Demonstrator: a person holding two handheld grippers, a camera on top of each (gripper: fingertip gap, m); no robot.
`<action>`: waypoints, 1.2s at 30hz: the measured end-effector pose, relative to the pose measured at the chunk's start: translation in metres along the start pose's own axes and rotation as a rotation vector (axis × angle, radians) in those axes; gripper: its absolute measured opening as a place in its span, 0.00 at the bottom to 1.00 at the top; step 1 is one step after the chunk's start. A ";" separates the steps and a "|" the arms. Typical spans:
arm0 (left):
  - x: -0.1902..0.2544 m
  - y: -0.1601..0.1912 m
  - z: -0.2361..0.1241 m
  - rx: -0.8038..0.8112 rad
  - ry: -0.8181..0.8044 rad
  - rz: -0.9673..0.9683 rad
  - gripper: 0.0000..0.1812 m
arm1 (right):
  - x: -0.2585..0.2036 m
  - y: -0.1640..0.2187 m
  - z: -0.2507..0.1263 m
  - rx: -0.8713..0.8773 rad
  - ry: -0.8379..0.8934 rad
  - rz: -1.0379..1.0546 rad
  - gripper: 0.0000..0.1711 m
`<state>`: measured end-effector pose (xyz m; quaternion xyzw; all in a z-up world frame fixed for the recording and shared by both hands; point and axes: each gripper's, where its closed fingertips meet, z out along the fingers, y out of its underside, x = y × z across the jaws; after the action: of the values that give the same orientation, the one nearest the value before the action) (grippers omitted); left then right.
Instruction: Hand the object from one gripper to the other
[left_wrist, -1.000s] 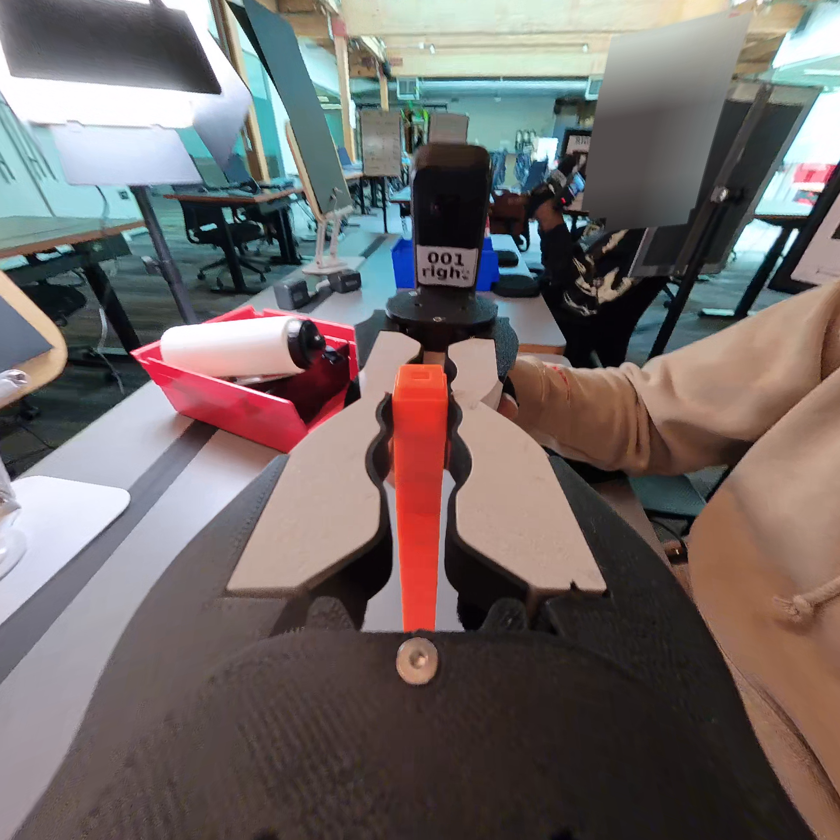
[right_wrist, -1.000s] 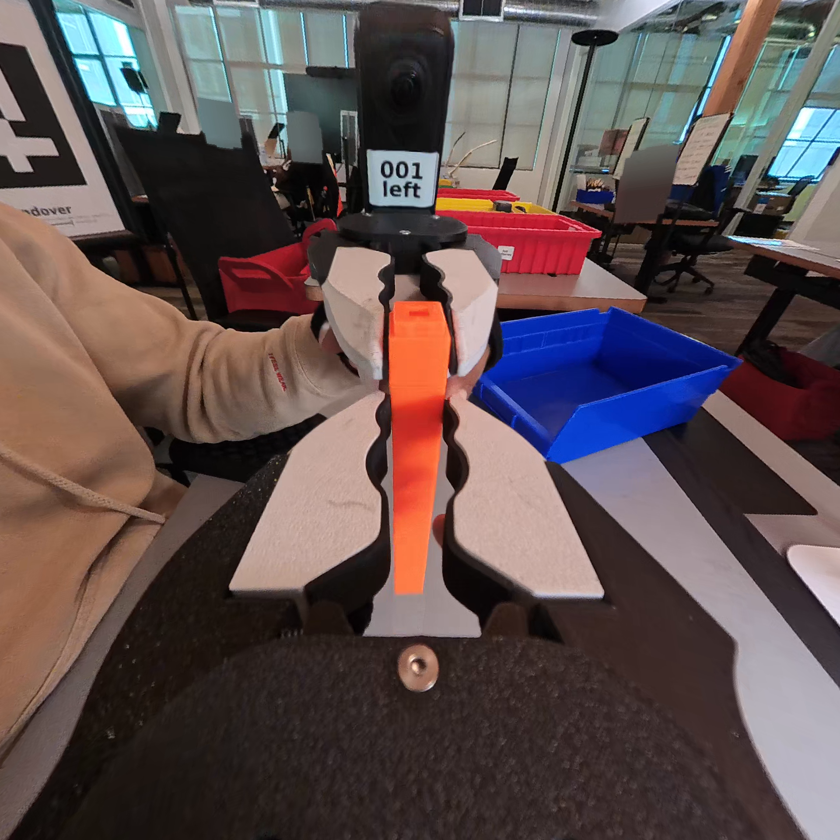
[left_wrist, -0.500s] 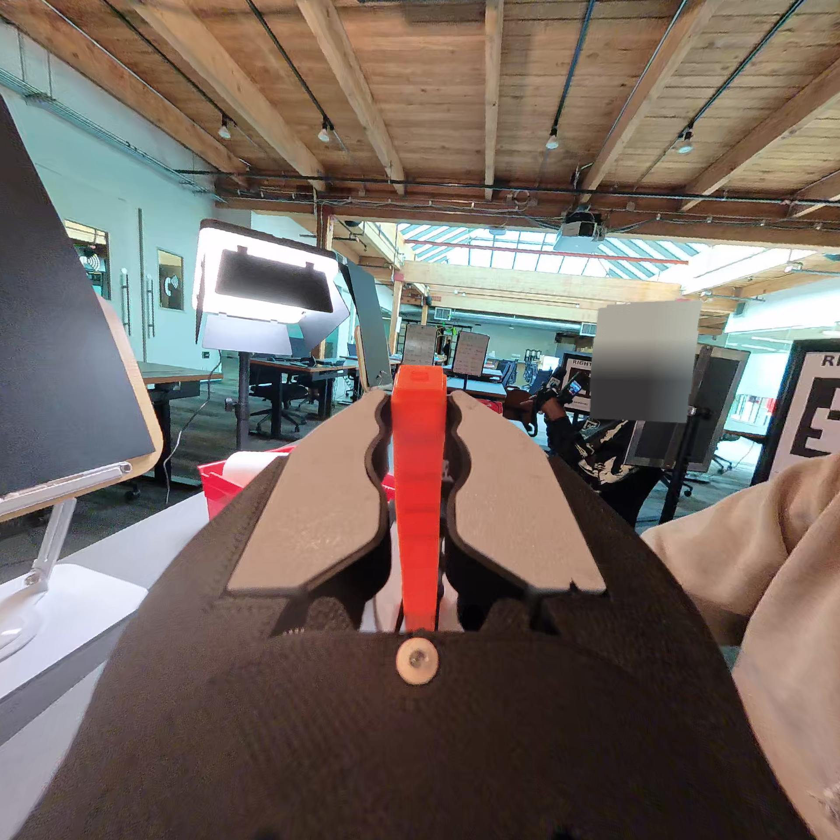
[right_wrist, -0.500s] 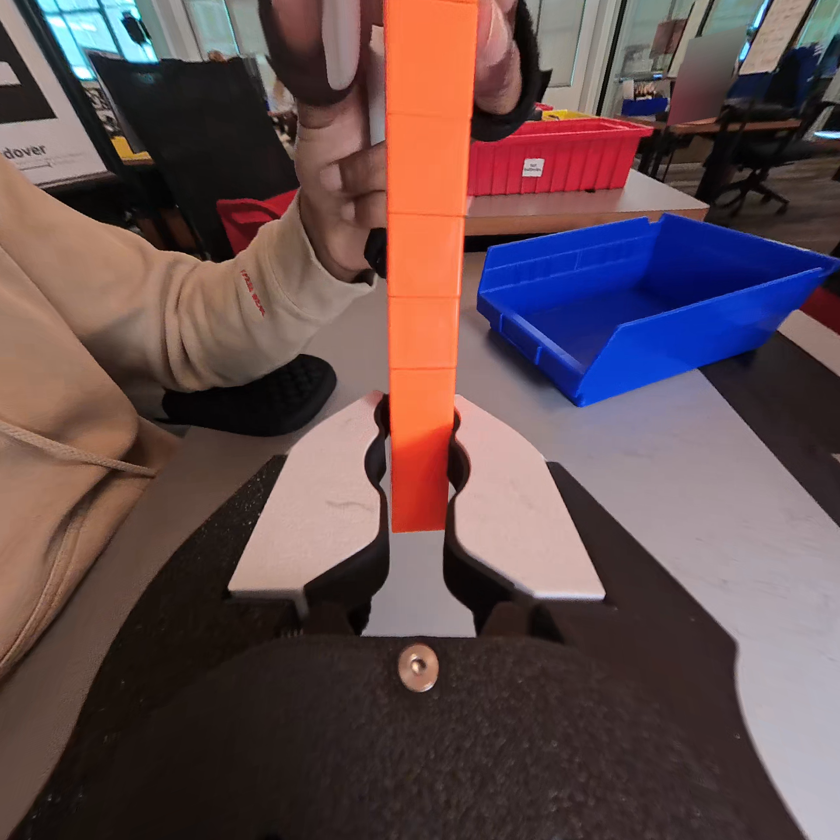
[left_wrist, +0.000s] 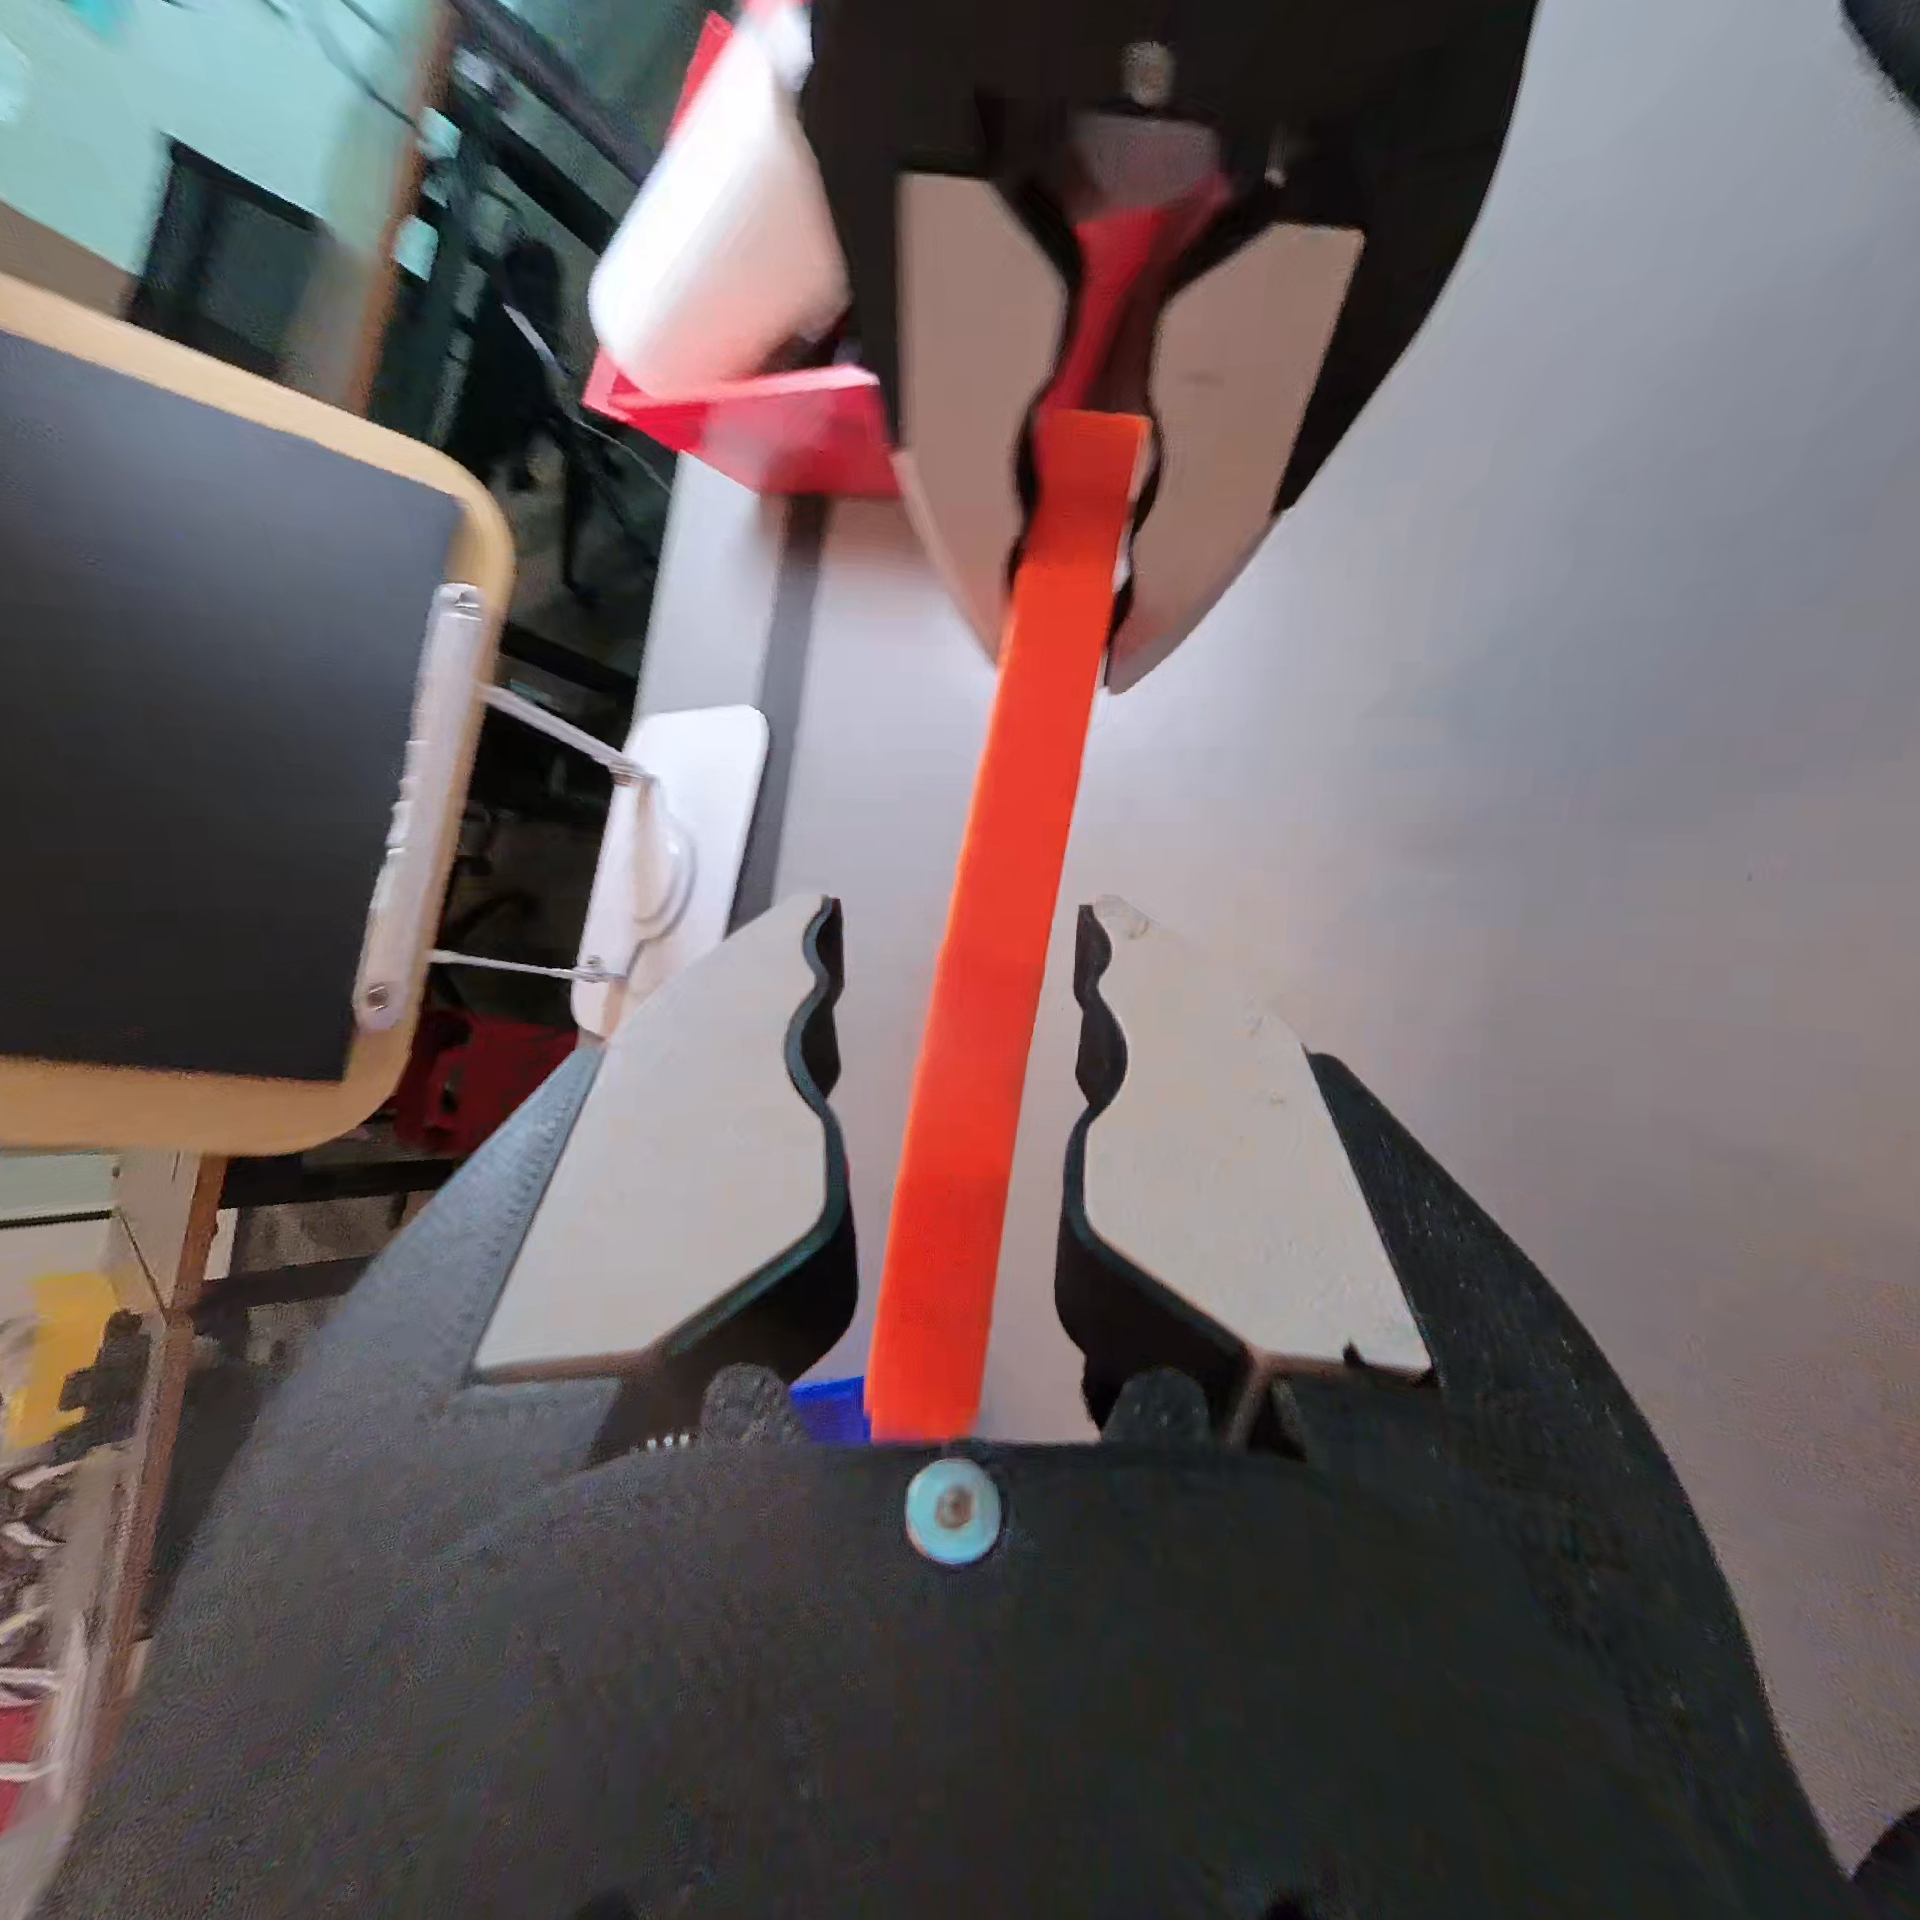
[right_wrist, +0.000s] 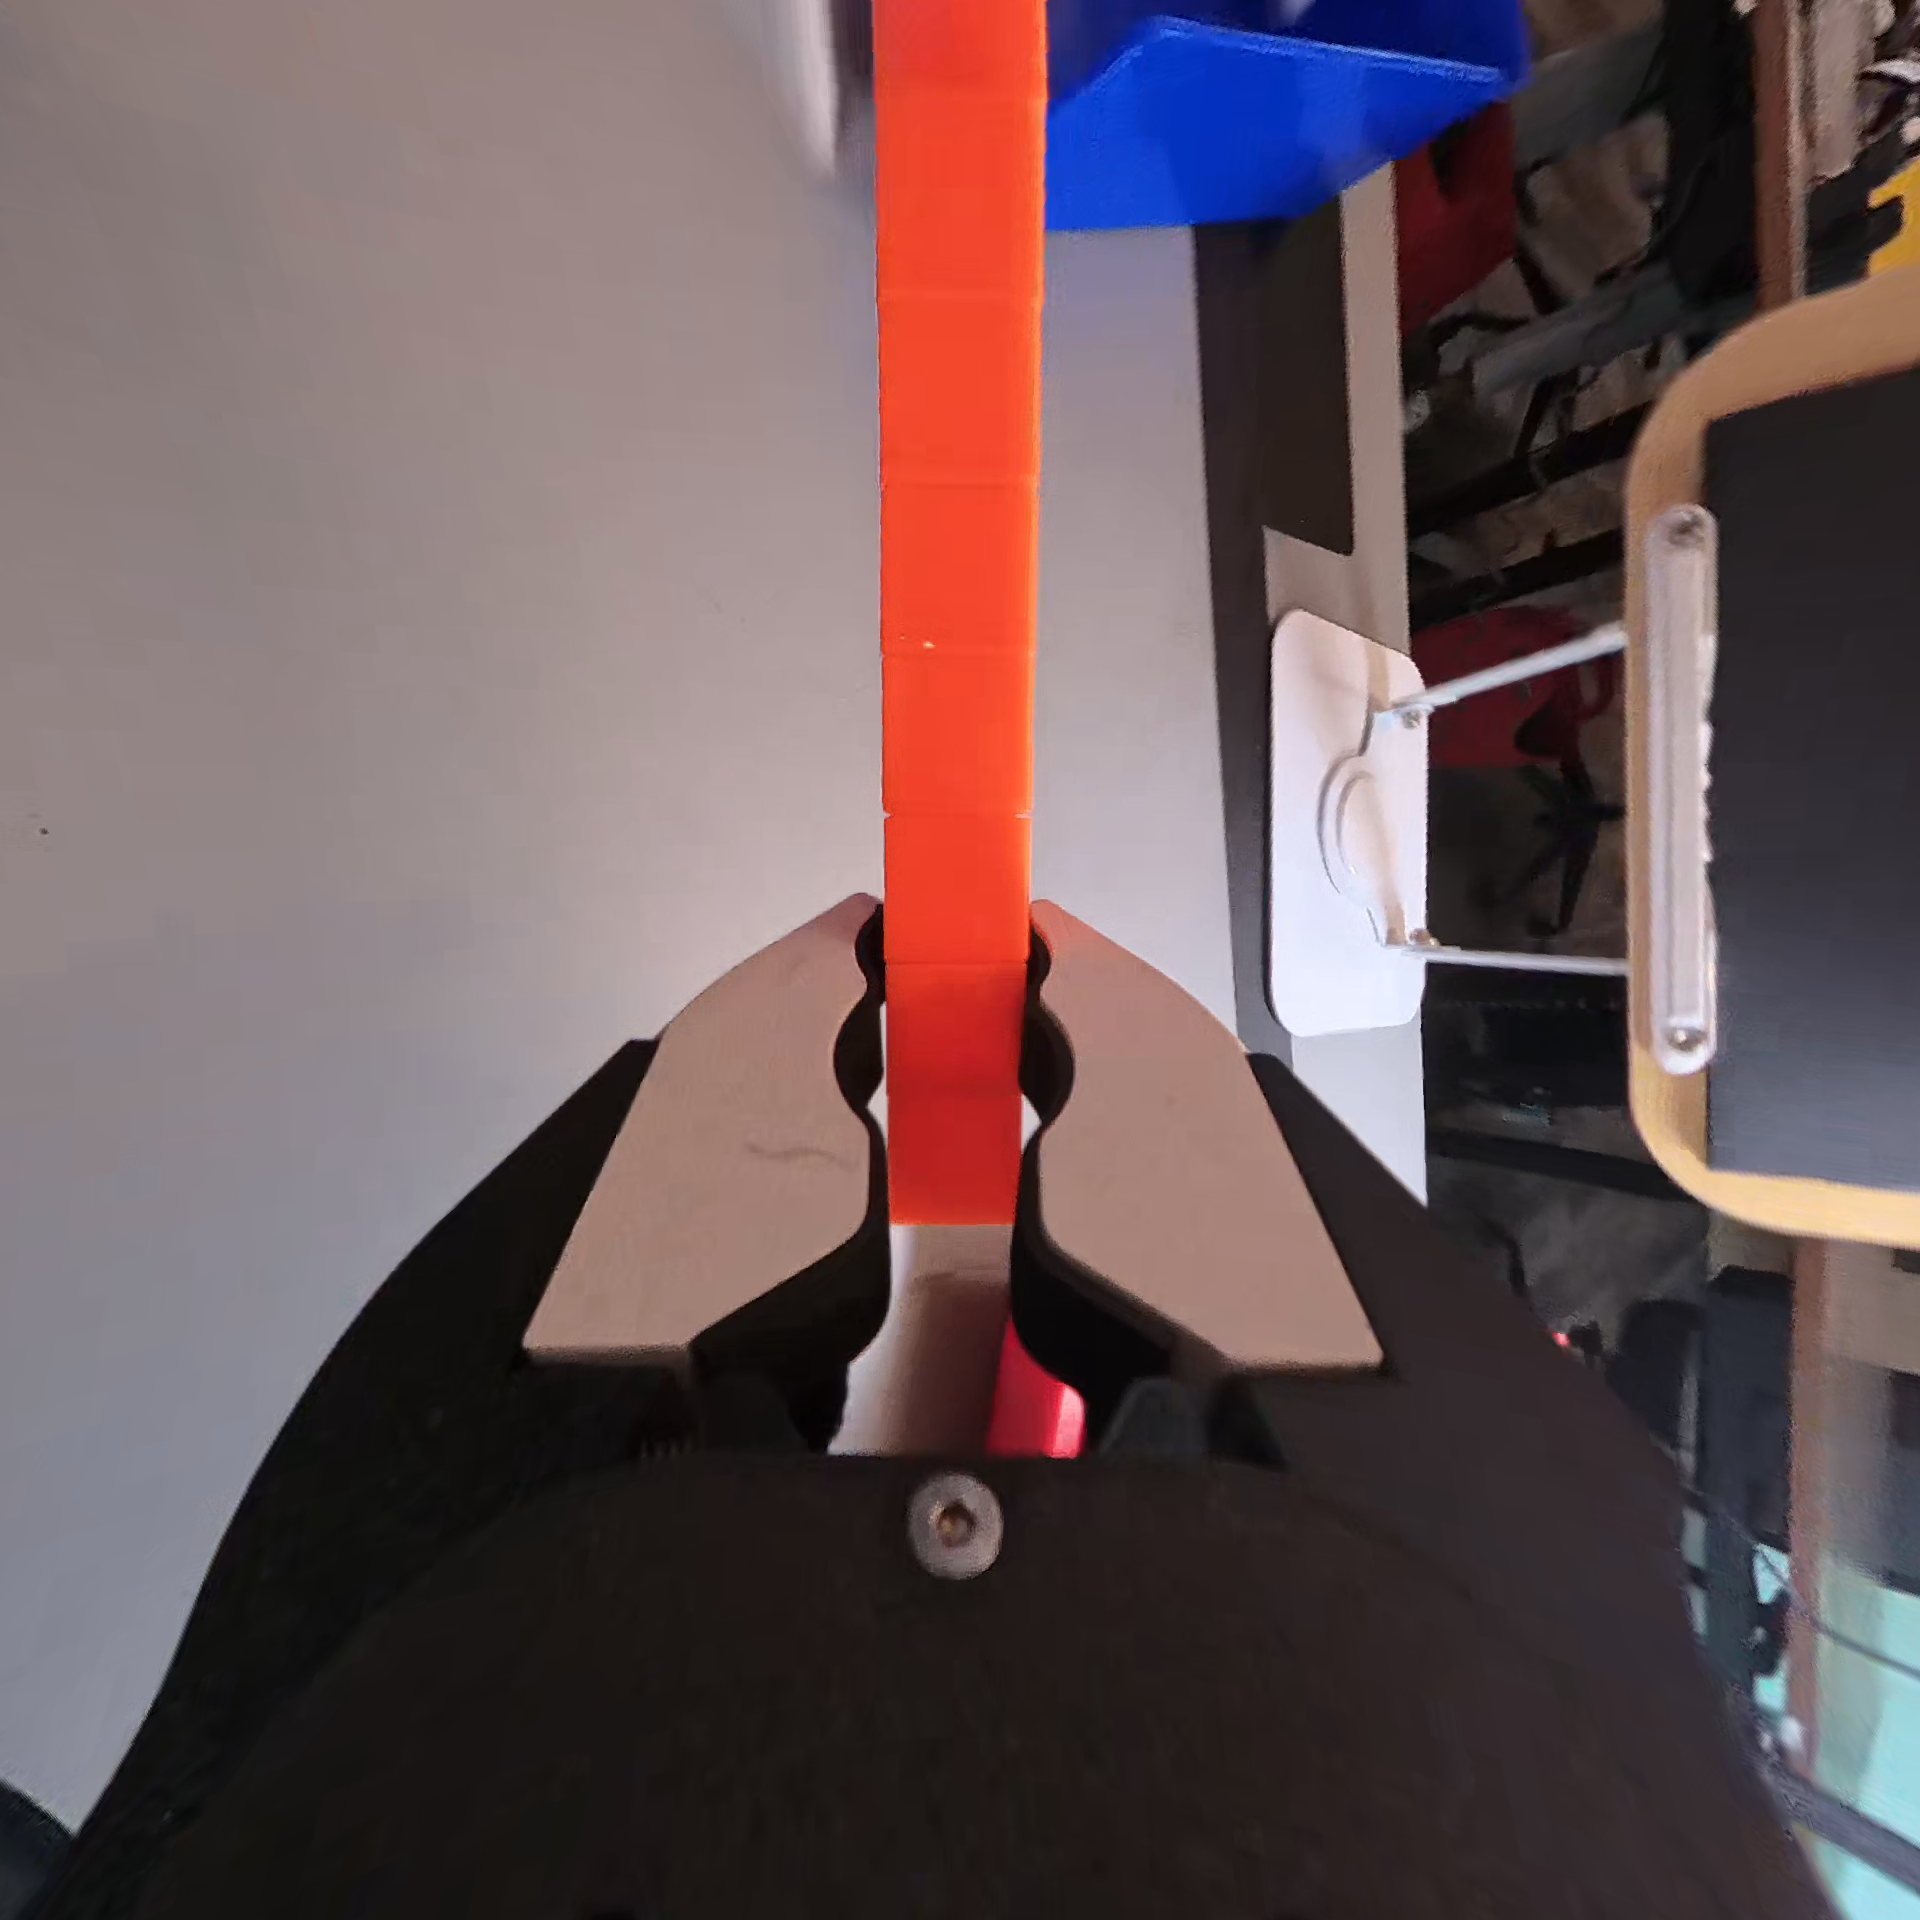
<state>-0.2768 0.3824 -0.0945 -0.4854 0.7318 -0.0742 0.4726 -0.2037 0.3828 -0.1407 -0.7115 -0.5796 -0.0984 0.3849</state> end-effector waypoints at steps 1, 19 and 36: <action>0.011 0.004 0.012 -0.043 0.030 0.036 0.25 | -0.006 -0.005 0.006 -0.002 -0.015 -0.019 0.13; -0.016 0.006 -0.007 0.251 0.161 -0.275 0.13 | 0.042 -0.060 -0.104 0.767 0.037 0.239 0.17; -0.062 -0.003 -0.072 0.561 0.112 -0.479 0.26 | 0.066 -0.038 -0.148 0.980 -0.008 0.394 0.02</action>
<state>-0.3246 0.4040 -0.0157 -0.4899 0.5733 -0.4067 0.5157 -0.1722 0.3354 0.0161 -0.5437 -0.4144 0.2610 0.6815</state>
